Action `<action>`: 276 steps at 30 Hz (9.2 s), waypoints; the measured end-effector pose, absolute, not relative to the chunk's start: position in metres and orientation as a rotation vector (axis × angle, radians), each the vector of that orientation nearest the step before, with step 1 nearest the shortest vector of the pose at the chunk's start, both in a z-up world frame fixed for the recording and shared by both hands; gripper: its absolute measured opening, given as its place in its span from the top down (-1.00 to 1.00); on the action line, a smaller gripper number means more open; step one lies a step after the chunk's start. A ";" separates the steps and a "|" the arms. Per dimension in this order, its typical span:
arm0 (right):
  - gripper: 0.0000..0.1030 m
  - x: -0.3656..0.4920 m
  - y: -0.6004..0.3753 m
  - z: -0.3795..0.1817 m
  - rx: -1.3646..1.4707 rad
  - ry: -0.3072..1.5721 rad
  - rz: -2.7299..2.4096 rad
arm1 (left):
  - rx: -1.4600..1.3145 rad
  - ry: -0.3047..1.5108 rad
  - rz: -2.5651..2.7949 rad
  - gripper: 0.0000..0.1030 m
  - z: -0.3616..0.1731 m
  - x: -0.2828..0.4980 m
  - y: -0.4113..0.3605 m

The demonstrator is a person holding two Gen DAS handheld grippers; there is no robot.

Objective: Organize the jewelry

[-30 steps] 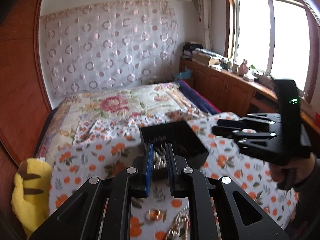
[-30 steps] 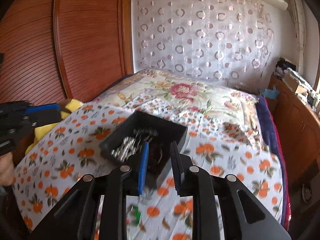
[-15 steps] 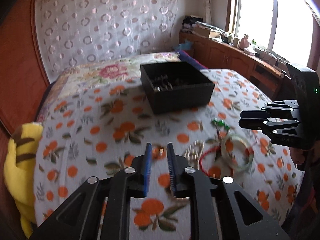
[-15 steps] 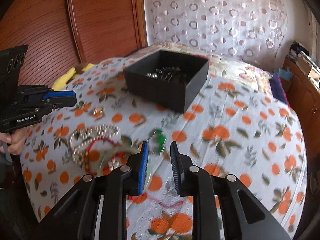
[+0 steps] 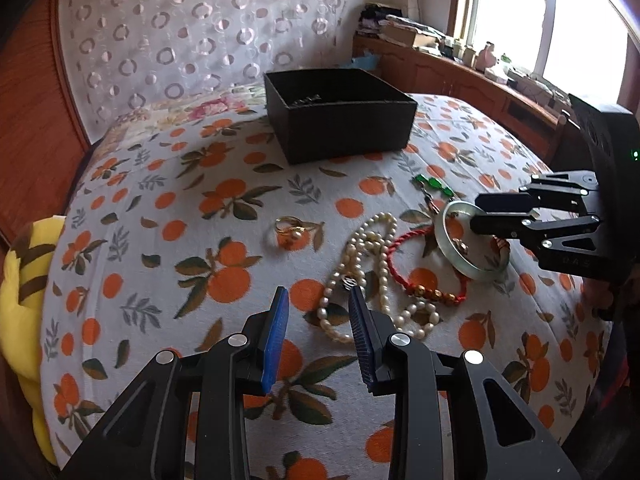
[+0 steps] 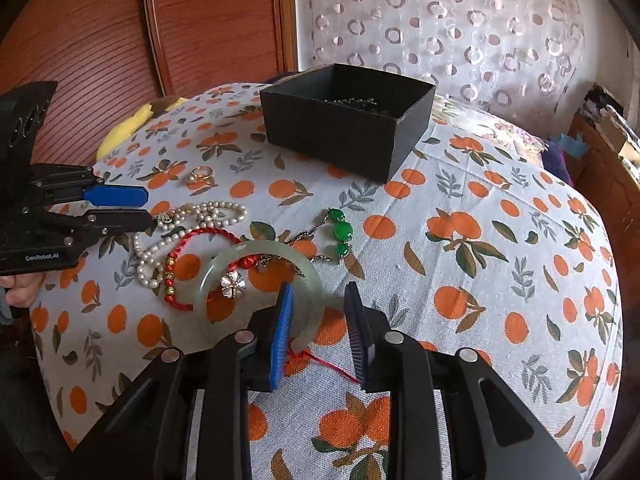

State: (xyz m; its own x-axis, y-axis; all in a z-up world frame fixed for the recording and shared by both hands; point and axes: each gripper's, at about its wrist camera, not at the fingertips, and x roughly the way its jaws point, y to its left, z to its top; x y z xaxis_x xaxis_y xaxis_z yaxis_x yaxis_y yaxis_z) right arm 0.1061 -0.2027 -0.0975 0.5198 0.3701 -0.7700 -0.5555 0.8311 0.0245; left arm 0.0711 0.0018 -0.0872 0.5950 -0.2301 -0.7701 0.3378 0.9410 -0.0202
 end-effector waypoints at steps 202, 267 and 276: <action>0.75 0.162 -0.235 -0.097 -0.235 0.858 0.464 | 0.143 0.872 -0.269 -0.04 -0.090 0.119 0.011; 0.77 0.181 -0.180 0.030 -0.276 0.574 0.473 | 0.015 0.588 -0.292 0.96 0.005 0.091 0.016; 0.77 0.215 -0.176 0.020 -0.222 0.627 0.466 | 0.019 0.587 -0.271 0.96 0.010 0.108 0.018</action>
State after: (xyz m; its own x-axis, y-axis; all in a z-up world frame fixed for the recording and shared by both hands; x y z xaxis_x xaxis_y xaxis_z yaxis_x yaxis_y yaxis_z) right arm 0.2146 -0.1757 0.0199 0.7111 0.3509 -0.6093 -0.4827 0.8737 -0.0602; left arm 0.1080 0.0179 0.0097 0.7981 -0.2468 -0.5497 0.2575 0.9645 -0.0591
